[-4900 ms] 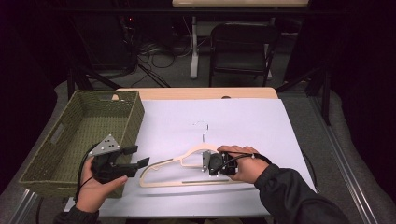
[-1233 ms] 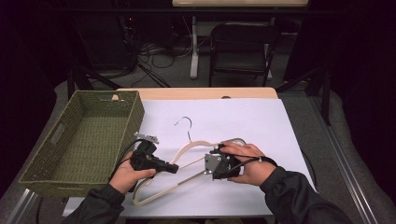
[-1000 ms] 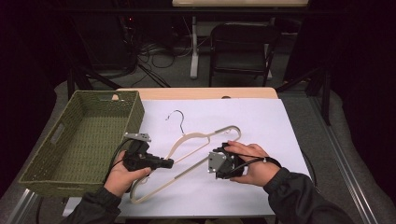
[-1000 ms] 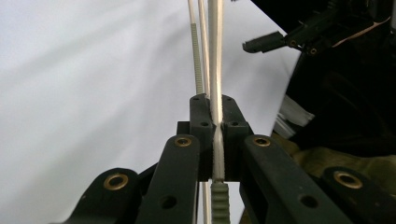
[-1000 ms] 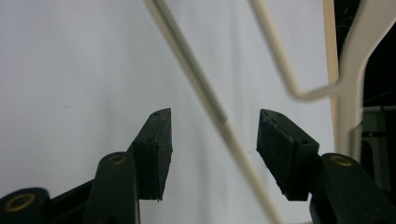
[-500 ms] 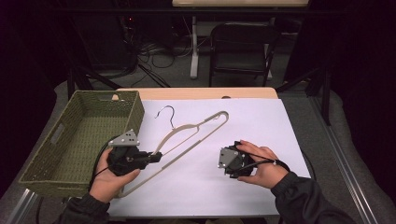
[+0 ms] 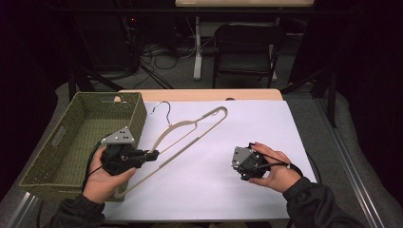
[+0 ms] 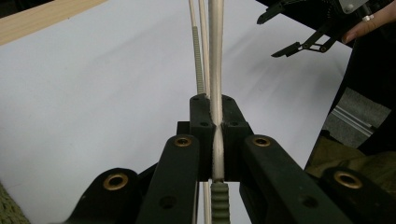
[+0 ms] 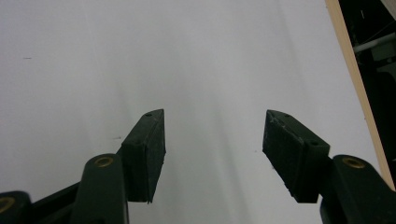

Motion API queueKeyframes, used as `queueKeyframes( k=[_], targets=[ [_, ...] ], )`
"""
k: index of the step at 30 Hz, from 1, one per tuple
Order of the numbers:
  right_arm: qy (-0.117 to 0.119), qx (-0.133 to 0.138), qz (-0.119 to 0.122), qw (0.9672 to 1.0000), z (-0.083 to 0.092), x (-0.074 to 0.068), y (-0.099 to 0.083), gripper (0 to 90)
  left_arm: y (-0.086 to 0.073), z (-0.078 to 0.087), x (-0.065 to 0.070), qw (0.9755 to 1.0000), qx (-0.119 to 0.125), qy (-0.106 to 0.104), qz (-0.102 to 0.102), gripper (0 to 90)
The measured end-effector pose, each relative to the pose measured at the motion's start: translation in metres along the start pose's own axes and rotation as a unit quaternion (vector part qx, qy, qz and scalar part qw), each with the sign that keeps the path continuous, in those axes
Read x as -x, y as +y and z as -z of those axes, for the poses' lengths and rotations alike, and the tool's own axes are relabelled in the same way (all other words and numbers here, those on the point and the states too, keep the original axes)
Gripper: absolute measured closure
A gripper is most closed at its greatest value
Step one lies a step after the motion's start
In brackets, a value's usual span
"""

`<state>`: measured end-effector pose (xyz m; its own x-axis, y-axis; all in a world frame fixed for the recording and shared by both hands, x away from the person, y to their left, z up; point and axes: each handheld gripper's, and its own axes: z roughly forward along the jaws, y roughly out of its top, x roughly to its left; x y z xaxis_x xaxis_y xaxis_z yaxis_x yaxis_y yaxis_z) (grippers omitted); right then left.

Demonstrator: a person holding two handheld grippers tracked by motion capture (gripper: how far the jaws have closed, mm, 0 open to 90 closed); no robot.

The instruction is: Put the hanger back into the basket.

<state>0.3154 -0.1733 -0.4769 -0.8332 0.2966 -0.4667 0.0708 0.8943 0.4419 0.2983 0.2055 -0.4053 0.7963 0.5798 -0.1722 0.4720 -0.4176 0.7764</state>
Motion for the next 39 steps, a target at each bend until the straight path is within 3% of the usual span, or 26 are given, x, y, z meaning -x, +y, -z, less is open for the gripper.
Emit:
queueKeyframes(
  k=[3, 5, 11, 15, 19, 24, 25, 26, 27, 30, 39],
  targets=[
    [0.003, 0.006, -0.007, 1.0, 0.001, 0.002, -0.003, 39.0, 0.002, 0.005, -0.005, 0.9999, 0.004, -0.01, 0.011, 87.3],
    [0.004, -0.005, -0.014, 0.9999, 0.003, 0.002, -0.006, 39.0, 0.003, 0.011, -0.01, 0.9996, 0.008, -0.017, 0.023, 87.3],
    [0.007, -0.012, -0.034, 0.9993, 0.007, 0.007, -0.018, 39.4, 0.004, 0.039, -0.034, 0.9979, 0.022, -0.024, 0.056, 87.3],
    [-0.002, -0.024, -0.055, 0.9982, 0.011, 0.009, -0.025, 39.1, 0.002, 0.067, -0.049, 0.9974, 0.035, -0.001, 0.064, 87.3],
    [0.004, -0.02, -0.072, 0.9972, 0.014, 0.013, -0.036, 38.9, -0.003, 0.096, -0.065, 0.9964, 0.044, 0.028, 0.067, 87.3],
    [-0.005, -0.015, -0.094, 0.9955, 0.011, 0.012, -0.045, 38.4, -0.014, 0.121, -0.085, 0.994, 0.054, 0.05, 0.08, 87.3],
    [-0.005, -0.012, -0.099, 0.995, 0.01, 0.011, -0.047, 38.3, -0.016, 0.124, -0.09, 0.9936, 0.057, 0.054, 0.08, 87.3],
    [0.002, -0.027, -0.1, 0.9946, 0.012, 0.012, -0.047, 38.3, -0.019, 0.128, -0.094, 0.9931, 0.058, 0.058, 0.083, 87.3],
    [-0.007, -0.01, -0.108, 0.9941, 0.009, 0.011, -0.05, 38.2, -0.021, 0.131, -0.099, 0.9927, 0.059, 0.06, 0.087, 87.3],
    [-0.009, -0.011, -0.116, 0.9931, 0.009, 0.011, -0.052, 38.2, -0.028, 0.138, -0.113, 0.9917, 0.054, 0.07, 0.093, 87.3],
    [-0.014, -0.014, -0.125, 0.992, 0.006, 0.012, -0.056, 38.1, -0.045, 0.148, -0.141, 0.992, 0.051, 0.085, 0.078, 87.3]
  ],
)
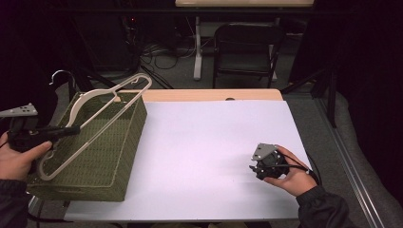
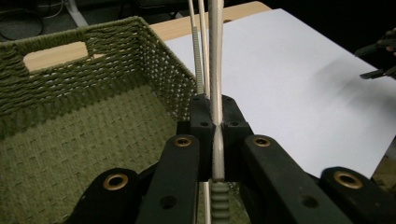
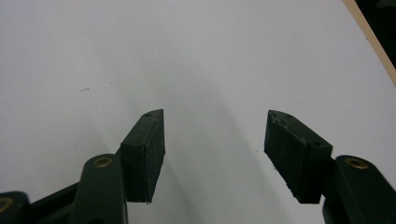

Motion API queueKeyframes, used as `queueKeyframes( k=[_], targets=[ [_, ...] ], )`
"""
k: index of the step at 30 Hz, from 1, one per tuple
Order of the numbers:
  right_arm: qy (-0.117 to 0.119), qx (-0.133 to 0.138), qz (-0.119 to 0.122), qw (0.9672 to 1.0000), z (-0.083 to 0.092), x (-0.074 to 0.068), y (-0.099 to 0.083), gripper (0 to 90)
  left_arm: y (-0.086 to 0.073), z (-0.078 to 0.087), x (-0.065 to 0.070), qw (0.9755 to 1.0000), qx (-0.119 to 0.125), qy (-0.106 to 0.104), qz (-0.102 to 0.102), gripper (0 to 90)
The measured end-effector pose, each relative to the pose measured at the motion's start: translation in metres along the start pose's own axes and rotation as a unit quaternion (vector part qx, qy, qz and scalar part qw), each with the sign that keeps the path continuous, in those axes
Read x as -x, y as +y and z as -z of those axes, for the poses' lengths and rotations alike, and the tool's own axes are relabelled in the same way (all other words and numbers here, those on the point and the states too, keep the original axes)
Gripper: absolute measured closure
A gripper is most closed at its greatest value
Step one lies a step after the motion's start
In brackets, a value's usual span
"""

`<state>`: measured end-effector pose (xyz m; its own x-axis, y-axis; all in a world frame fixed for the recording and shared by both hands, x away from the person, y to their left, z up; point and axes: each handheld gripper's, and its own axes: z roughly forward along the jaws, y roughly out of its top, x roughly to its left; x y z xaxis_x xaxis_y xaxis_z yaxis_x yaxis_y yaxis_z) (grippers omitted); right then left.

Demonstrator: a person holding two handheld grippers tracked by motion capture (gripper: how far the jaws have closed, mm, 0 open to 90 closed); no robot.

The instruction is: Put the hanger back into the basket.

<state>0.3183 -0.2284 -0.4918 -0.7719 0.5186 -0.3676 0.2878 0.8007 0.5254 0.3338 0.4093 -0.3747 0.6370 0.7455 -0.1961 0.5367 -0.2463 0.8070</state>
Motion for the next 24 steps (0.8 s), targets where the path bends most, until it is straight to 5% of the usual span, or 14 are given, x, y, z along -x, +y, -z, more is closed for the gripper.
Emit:
queueKeyframes(
  k=[13, 21, 24],
  targets=[
    [0.003, 0.002, 0.0, 1.0, -0.002, 0.0, -0.004, 38.1, -0.019, 0.005, -0.024, 0.9974, -0.032, 0.06, -0.022, 87.3],
    [0.001, -0.011, 0.003, 0.9999, -0.002, -0.001, -0.003, 38.2, -0.03, 0.004, -0.034, 0.9963, -0.047, 0.068, -0.024, 87.3],
    [0.004, 0.005, -0.002, 1.0, -0.004, -0.001, -0.004, 38.2, -0.033, 0.004, -0.035, 0.9964, -0.045, 0.064, -0.03, 87.3]
  ],
)
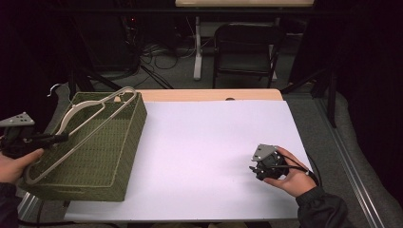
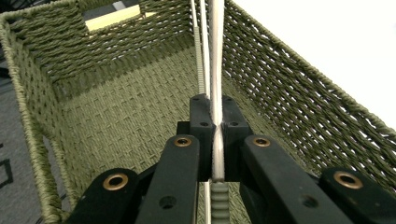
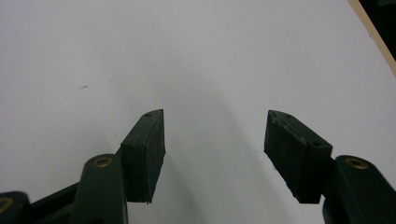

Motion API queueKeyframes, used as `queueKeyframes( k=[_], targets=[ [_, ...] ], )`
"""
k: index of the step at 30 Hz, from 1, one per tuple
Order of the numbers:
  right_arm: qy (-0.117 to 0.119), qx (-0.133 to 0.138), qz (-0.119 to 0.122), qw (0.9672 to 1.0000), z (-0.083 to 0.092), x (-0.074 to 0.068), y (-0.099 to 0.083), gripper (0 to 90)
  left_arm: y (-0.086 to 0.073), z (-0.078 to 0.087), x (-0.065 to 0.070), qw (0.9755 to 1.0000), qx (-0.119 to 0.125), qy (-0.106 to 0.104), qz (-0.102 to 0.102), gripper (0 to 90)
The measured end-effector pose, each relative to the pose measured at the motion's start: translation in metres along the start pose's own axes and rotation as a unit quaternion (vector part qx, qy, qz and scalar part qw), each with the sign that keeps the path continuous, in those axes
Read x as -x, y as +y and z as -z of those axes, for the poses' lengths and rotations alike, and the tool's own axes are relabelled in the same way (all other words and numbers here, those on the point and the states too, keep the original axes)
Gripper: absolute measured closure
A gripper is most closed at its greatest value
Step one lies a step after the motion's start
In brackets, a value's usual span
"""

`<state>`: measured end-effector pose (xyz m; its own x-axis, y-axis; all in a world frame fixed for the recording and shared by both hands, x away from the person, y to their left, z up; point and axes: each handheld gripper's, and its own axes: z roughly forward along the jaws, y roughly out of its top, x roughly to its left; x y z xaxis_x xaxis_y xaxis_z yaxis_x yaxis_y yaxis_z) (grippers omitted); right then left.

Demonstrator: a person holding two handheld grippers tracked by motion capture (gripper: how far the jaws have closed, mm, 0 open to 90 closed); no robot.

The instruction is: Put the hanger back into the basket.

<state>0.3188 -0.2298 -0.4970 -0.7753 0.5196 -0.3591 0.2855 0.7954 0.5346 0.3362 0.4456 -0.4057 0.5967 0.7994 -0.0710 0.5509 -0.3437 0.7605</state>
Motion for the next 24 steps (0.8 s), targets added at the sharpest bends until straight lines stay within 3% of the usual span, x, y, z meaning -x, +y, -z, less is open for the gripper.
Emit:
queueKeyframes(
  k=[4, 8, 10, 13, 18, 19, 24],
  targets=[
    [-0.007, -0.007, 0.001, 1.0, 0.001, 0.0, 0.0, 38.3, -0.002, -0.001, 0.0, 0.9999, -0.001, 0.0, -0.01, 87.2],
    [-0.002, -0.014, 0.004, 0.9999, 0.003, 0.0, 0.001, 38.3, -0.005, -0.005, 0.002, 0.9993, -0.018, 0.007, -0.031, 87.2],
    [-0.005, -0.001, 0.002, 1.0, 0.001, 0.0, 0.0, 38.3, -0.006, -0.007, 0.002, 0.9986, -0.03, 0.015, -0.041, 87.2],
    [-0.004, -0.004, 0.001, 1.0, 0.0, 0.0, -0.001, 38.3, -0.009, -0.012, 0.004, 0.9968, -0.043, 0.026, -0.062, 87.2],
    [-0.002, -0.008, 0.004, 1.0, 0.0, 0.0, -0.001, 38.3, -0.014, -0.018, 0.009, 0.9934, -0.041, 0.035, -0.101, 87.2],
    [-0.011, -0.014, 0.006, 0.9998, 0.0, -0.001, -0.001, 38.3, -0.015, -0.019, 0.009, 0.993, -0.042, 0.034, -0.105, 87.2],
    [-0.003, -0.003, 0.004, 1.0, -0.001, -0.001, -0.001, 38.3, -0.02, -0.022, 0.009, 0.9913, -0.046, 0.041, -0.117, 87.1]
  ],
)
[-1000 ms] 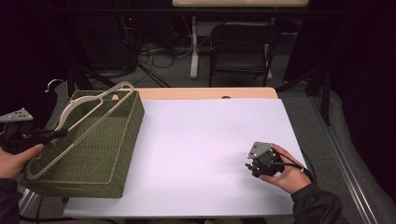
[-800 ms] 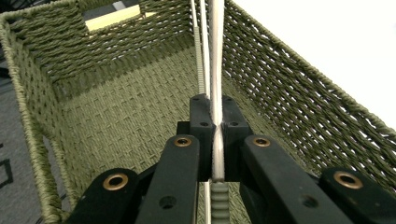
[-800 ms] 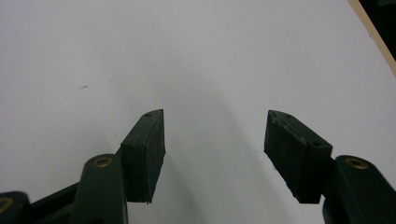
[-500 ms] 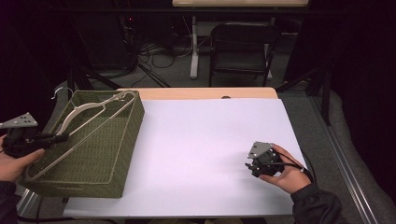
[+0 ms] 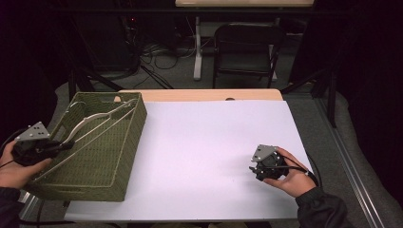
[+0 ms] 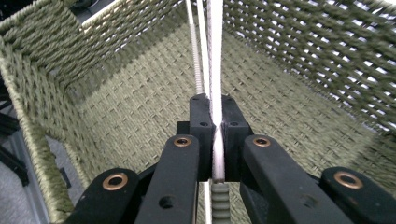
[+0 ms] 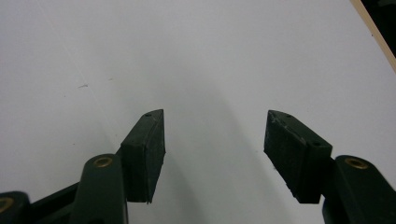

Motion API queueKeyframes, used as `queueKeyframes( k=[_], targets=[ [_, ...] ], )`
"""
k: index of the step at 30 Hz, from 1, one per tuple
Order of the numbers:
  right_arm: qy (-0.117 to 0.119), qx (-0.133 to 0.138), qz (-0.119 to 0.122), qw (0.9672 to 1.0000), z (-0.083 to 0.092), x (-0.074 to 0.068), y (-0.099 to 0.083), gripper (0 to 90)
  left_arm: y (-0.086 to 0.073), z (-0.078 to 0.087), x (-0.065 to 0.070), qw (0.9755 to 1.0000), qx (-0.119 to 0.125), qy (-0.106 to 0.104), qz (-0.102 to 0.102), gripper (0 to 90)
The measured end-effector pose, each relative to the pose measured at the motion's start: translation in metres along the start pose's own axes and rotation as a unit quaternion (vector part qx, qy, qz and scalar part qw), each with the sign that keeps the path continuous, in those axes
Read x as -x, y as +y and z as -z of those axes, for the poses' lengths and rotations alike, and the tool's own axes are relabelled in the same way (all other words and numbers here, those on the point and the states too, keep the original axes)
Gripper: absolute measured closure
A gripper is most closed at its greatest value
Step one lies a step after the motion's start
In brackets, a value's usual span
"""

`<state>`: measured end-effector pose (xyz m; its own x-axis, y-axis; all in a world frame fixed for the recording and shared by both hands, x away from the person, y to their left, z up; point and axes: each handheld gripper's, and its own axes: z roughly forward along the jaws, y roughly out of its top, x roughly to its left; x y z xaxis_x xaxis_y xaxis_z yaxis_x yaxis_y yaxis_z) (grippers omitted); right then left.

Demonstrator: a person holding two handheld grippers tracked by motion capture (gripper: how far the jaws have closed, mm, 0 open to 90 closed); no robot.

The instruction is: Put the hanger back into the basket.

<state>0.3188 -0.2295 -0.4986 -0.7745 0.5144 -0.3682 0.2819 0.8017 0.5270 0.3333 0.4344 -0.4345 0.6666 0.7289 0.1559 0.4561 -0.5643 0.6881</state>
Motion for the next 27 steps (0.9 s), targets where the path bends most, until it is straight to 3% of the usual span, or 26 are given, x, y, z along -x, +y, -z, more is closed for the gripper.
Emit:
queueKeyframes(
  k=[3, 5, 7, 8, 10, 15, 16, 17, 21, 27],
  targets=[
    [0.0, 0.0, -0.002, 1.0, 0.0, -0.001, 0.0, 38.3, -0.001, -0.003, 0.002, 0.9996, -0.019, 0.009, -0.017, 86.8],
    [0.0, 0.0, 0.001, 1.0, 0.0, 0.0, 0.0, 38.4, 0.0, -0.009, 0.006, 0.9981, -0.048, 0.017, -0.034, 86.4],
    [0.001, 0.0, 0.0, 1.0, 0.0, -0.001, 0.0, 38.4, 0.0, -0.016, 0.01, 0.9959, -0.075, 0.016, -0.049, 85.9],
    [0.001, 0.0, 0.001, 1.0, 0.0, -0.001, 0.0, 38.4, 0.001, -0.021, 0.012, 0.9951, -0.086, 0.004, -0.049, 85.9],
    [0.001, 0.0, 0.001, 1.0, 0.0, -0.001, -0.001, 38.3, 0.003, -0.024, 0.014, 0.9953, -0.087, -0.009, -0.042, 83.3],
    [-0.001, 0.0, -0.003, 1.0, 0.001, -0.001, -0.002, 38.3, 0.004, -0.022, 0.016, 0.9961, -0.073, -0.009, -0.049, 66.5],
    [0.001, -0.013, -0.001, 0.9999, 0.003, 0.0, -0.002, 38.3, 0.004, -0.02, 0.016, 0.9963, -0.07, -0.01, -0.049, 65.6],
    [0.0, 0.002, -0.004, 1.0, 0.001, -0.001, -0.003, 38.3, 0.005, -0.019, 0.016, 0.9964, -0.069, -0.01, -0.048, 63.9],
    [-0.002, 0.001, -0.003, 1.0, 0.001, -0.002, -0.003, 38.3, 0.006, -0.011, 0.018, 0.9972, -0.06, -0.005, -0.044, 60.6],
    [-0.004, 0.007, -0.008, 0.9999, 0.004, -0.005, -0.003, 38.0, 0.006, -0.003, 0.024, 0.9996, -0.026, 0.002, -0.005, 49.6]
  ],
)
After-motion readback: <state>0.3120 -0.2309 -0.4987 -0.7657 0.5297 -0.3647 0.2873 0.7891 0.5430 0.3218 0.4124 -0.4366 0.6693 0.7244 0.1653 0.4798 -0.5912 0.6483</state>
